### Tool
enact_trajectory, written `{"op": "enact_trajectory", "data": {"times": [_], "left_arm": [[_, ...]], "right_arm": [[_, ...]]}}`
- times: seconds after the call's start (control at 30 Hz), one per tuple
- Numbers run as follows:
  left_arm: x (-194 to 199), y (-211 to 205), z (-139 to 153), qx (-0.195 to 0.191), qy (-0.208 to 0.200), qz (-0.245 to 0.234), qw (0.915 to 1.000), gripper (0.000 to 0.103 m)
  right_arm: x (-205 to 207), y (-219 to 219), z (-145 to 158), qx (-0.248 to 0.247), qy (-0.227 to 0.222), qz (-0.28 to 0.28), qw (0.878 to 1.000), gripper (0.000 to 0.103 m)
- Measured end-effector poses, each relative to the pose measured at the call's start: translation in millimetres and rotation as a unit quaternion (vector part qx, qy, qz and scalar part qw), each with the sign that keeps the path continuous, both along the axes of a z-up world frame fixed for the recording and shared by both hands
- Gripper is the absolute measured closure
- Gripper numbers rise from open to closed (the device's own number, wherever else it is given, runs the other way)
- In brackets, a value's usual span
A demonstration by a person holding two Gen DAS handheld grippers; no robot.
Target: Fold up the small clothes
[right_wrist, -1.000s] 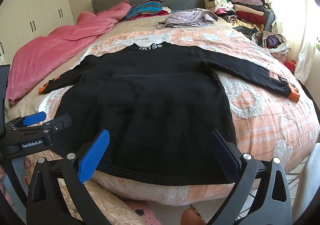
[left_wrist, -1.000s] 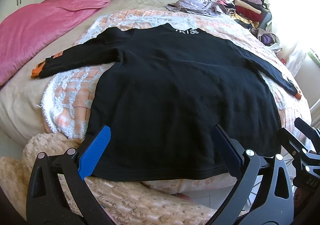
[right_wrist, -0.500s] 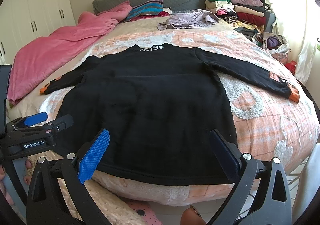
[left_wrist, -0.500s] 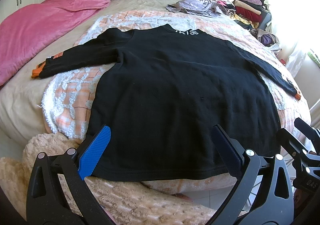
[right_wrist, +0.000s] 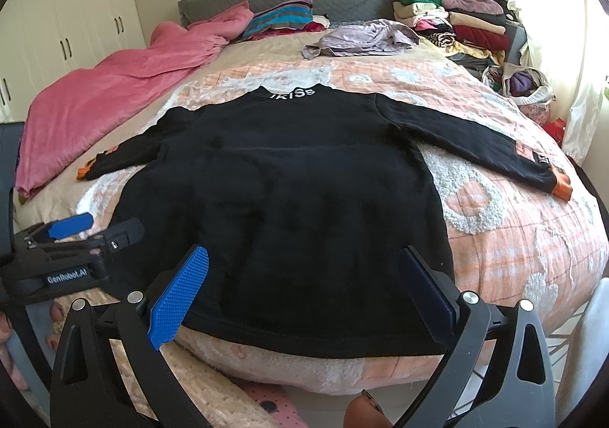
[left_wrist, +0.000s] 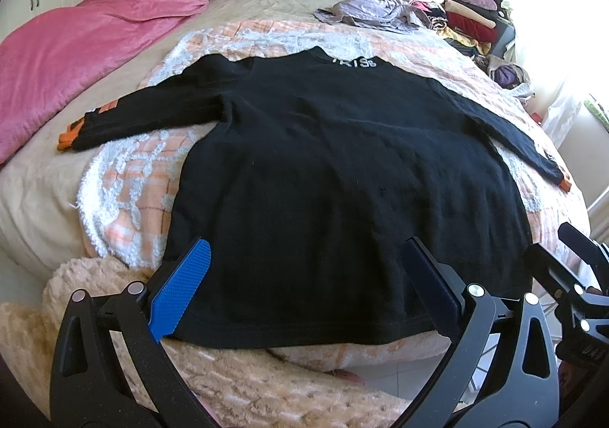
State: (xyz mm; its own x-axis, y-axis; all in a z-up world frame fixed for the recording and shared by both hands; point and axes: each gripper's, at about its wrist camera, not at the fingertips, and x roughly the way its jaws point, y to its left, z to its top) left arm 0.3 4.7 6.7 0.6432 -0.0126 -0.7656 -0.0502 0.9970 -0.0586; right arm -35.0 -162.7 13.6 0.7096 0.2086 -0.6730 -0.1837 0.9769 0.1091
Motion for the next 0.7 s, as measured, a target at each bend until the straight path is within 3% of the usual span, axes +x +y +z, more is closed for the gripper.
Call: {"op": "enact_trajectory", "data": {"times": [0.7], "left_arm": [[75,3,32,-0.010,-0.020,0.006,0.9997,0.008]], "right_arm": [[60,7,39,0.014,-0.038,-0.026,0.999,0.004]]}}
